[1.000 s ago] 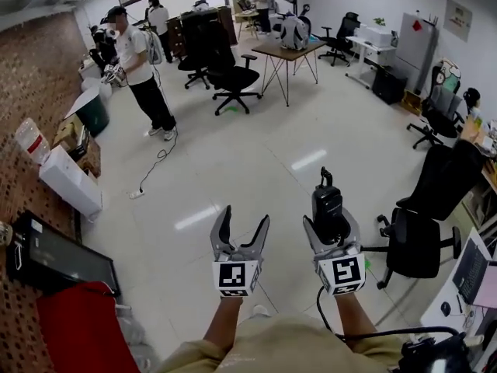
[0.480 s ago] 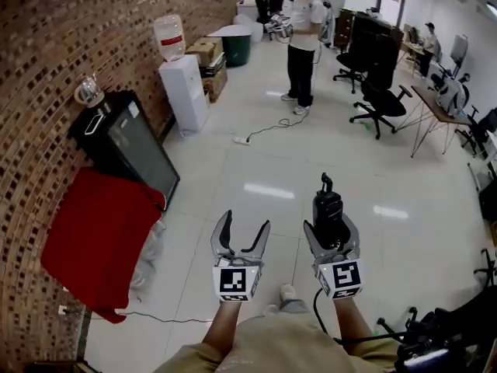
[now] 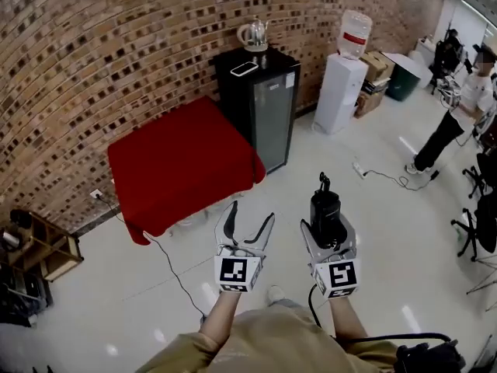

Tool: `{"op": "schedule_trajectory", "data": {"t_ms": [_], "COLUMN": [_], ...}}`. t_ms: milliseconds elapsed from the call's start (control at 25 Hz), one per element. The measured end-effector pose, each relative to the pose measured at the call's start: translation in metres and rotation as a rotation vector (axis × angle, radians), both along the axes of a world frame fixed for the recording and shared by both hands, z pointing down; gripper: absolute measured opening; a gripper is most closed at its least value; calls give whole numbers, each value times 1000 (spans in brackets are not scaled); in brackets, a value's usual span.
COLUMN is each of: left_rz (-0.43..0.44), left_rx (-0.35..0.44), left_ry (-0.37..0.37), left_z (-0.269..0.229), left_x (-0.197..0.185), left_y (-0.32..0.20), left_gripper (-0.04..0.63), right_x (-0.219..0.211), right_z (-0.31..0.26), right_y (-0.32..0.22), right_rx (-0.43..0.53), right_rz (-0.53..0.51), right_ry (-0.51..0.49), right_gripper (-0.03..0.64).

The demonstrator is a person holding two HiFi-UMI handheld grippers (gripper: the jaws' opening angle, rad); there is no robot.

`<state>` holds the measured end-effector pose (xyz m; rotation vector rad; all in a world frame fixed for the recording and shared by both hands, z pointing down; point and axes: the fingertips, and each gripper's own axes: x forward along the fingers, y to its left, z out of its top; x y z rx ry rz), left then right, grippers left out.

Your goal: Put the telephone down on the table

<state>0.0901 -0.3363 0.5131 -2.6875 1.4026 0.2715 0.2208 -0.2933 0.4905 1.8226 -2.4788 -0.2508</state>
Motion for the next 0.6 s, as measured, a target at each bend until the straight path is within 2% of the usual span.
{"op": "schedule_trajectory", "data": {"t_ms": [160, 280, 480, 600], "left_rz": [-179, -296, -470, -535], "left_rx": [1, 0, -11, -3], "left_ry": [10, -23, -43, -44], "left_z": [2, 25, 76, 89], "left_x": [-53, -94, -175, -232], "left_y": [-36, -52, -75, -78], "left_gripper": [367, 367, 367, 367], "right_x": [-45, -87, -167, -225], "right_z": [11, 38, 93, 111], "right_y": [-58, -94, -148, -164], "right_rx": [-13, -21, -43, -54], "right_rz": [-177, -303, -461, -521], "right_ry": [-21, -39, -58, -51], "right_gripper": [291, 291, 293, 292]}}
